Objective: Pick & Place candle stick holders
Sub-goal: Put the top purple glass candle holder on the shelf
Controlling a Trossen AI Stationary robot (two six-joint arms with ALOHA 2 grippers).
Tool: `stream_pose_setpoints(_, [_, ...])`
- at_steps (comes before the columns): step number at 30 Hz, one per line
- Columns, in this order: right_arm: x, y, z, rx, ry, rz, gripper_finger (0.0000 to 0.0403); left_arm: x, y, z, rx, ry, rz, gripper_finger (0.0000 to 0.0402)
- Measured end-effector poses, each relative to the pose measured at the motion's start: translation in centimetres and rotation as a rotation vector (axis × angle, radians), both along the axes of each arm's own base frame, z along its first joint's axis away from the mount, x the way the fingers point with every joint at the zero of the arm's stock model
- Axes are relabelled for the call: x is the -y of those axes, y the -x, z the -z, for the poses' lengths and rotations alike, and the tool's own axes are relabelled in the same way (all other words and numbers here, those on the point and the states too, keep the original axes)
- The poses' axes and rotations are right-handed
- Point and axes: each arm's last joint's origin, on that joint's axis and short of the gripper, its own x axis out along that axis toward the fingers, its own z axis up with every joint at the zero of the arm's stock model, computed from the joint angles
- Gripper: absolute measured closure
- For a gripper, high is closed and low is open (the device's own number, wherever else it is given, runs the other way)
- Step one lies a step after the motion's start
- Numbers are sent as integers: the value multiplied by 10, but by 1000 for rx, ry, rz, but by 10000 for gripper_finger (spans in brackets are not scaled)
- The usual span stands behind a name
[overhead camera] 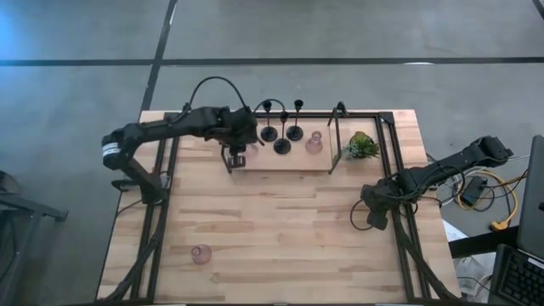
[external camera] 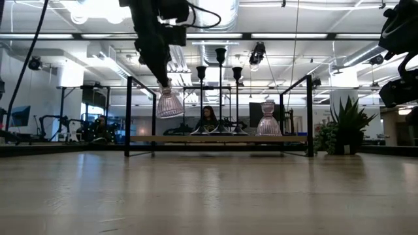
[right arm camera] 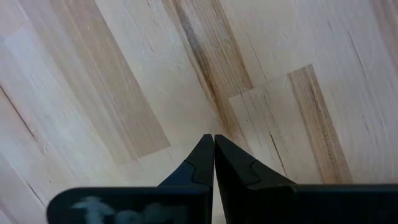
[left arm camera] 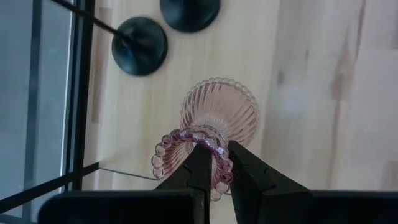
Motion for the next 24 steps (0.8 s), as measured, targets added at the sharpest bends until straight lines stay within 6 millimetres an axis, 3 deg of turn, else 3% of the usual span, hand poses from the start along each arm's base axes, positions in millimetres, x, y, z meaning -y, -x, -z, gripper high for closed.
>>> stream_pose_setpoints(13, [0,0,0,-1,0,0,394,-35,-6,16,-46,-5,-44,367])
stream_pose_setpoints(24, [0,0,0,0,0,0,394,-52,-12,26,-91,7,-61,367])
